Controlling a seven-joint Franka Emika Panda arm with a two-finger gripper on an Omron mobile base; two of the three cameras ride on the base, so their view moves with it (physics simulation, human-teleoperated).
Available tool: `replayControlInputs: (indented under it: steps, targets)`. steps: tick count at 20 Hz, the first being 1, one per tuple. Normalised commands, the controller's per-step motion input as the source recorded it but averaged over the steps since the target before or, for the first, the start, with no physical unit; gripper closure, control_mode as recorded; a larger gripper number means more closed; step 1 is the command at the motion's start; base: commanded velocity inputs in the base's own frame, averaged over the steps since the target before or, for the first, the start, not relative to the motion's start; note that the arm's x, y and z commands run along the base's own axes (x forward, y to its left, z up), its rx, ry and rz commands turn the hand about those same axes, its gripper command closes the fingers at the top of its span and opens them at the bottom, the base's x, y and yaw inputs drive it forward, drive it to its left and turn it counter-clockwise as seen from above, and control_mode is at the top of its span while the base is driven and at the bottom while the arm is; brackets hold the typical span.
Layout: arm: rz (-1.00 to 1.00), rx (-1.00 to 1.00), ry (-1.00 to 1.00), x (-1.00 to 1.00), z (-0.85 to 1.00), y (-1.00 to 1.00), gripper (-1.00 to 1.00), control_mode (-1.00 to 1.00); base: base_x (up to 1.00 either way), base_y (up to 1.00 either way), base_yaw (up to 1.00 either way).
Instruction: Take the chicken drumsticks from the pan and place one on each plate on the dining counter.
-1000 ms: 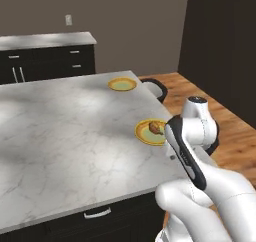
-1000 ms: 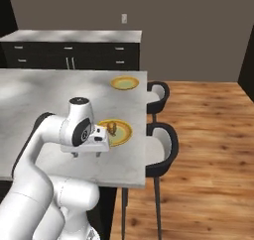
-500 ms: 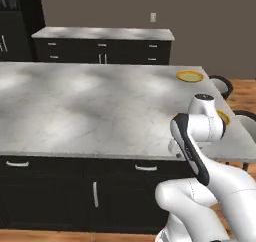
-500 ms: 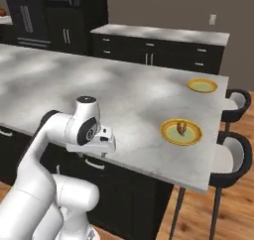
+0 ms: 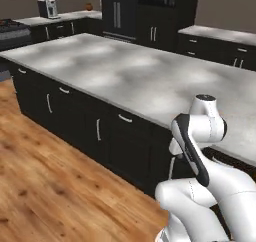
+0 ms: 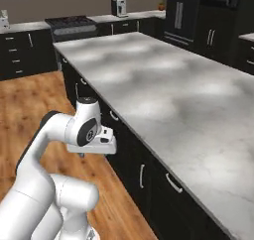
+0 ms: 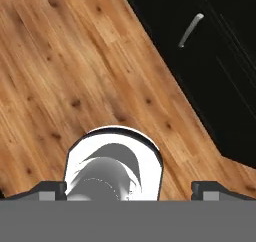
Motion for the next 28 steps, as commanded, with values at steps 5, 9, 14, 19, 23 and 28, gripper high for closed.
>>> replayControlInputs:
  steps: [5,9,14,19,23,28]
  targets:
    - [0.0,0.0,0.0,0.0,0.0,0.0,-1.0,1.0,-0.02,0.53,0.77]
    - [0.0,0.0,0.0,0.0,0.0,0.0,-1.0,1.0,0.18,0.57,0.56]
    - [0.0,0.0,0.0,0.0,0.0,0.0,-1.0,1.0,0.89,0.43,0.23]
    - [0.0,0.0,0.0,0.0,0.0,0.0,-1.0,1.0,0.75,0.32,0.45]
    - [0.0,0.0,0.0,0.0,0.0,0.0,-1.0,1.0,0.62,0.03,0.87]
    - [0.0,0.0,0.0,0.0,0.0,0.0,-1.0,1.0,0.93,0.07,0.51]
